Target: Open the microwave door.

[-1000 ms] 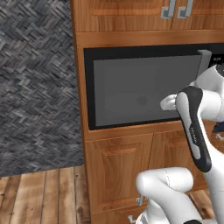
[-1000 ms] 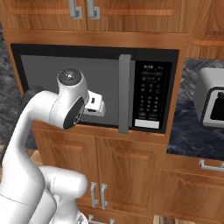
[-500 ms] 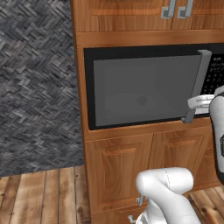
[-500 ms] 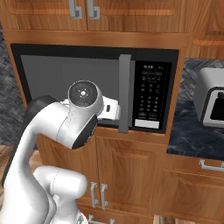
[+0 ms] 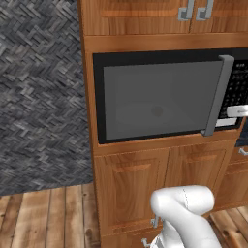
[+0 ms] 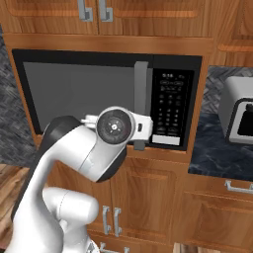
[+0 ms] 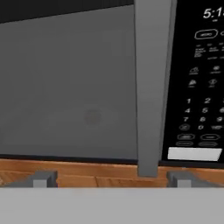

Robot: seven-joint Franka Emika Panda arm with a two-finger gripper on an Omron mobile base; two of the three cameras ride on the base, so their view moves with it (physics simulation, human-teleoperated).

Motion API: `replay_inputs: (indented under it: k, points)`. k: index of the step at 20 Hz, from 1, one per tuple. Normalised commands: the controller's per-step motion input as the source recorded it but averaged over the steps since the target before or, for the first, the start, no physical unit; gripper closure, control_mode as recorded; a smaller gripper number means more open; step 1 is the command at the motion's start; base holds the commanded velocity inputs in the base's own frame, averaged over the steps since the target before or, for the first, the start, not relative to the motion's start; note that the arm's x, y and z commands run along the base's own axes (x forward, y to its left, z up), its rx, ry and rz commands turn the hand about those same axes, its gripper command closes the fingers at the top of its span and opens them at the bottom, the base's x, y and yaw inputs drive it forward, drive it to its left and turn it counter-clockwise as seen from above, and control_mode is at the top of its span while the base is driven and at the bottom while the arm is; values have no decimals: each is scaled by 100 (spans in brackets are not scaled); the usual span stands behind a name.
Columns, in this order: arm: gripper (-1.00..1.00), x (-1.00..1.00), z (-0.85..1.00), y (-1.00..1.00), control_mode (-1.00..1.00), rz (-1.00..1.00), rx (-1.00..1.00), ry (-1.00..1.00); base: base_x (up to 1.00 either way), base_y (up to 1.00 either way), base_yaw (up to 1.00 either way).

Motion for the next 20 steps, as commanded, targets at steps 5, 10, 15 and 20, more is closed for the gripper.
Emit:
replay_inputs:
  k: [5,10,15,20]
  points:
    - [-100,24,14,-14,-100,0,0,-10,0,0,0]
    - [-100,39,0,-23,-100,0,0,-7,0,0,0]
    - [-100,54,0,-8,-100,0,0,-11,0,0,0]
    - [-100,63,-8,0,-100,0,0,-5,0,0,0]
